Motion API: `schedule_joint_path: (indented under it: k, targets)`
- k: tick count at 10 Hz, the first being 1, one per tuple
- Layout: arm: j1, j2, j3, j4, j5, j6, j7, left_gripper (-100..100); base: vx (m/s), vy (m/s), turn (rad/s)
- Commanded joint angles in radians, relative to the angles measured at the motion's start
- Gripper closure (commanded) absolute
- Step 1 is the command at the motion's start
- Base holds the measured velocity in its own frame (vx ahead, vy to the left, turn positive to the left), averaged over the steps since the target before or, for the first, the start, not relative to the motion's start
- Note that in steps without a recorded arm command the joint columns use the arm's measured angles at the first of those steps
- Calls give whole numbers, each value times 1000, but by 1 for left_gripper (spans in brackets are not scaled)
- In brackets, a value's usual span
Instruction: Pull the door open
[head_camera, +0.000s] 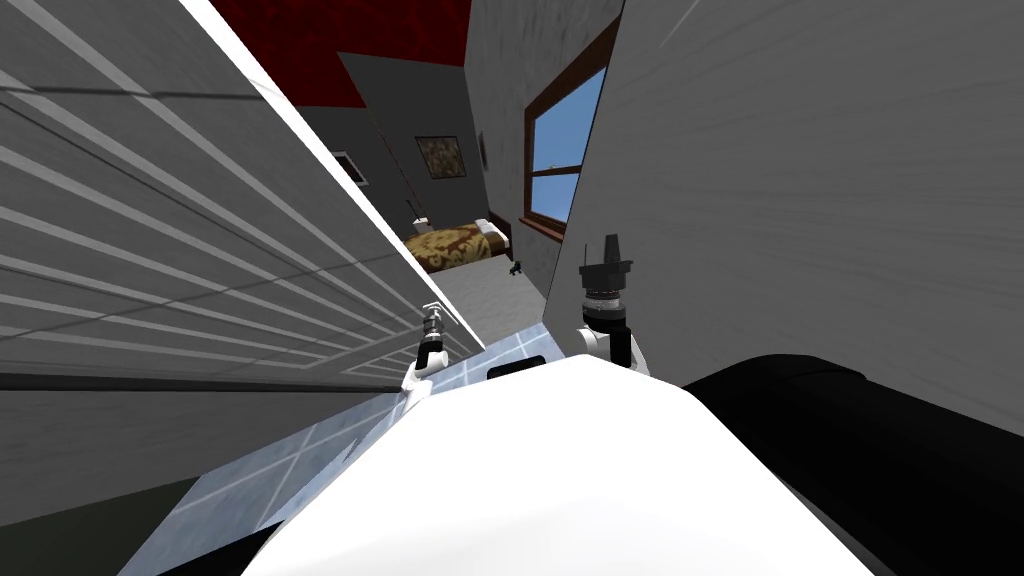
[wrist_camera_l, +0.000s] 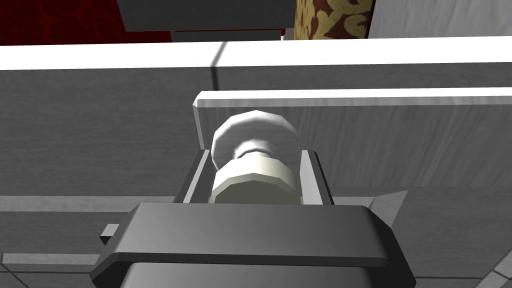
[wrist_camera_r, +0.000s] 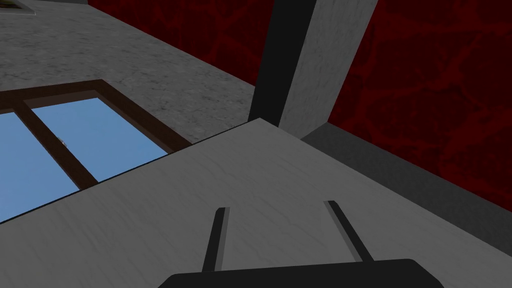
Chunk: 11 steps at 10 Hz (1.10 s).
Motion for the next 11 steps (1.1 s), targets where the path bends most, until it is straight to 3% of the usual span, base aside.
schedule_joint_path:
  k: [1, 2, 11]
  targets:
    - [0, 0, 1, -1, 1, -1, 1, 100, -7, -2, 3]
    - [0, 0, 1, -1, 1, -1, 1, 100, 0, 0, 0]
    - [31, 92, -84, -10, 14, -30, 88, 100, -203, 70, -142]
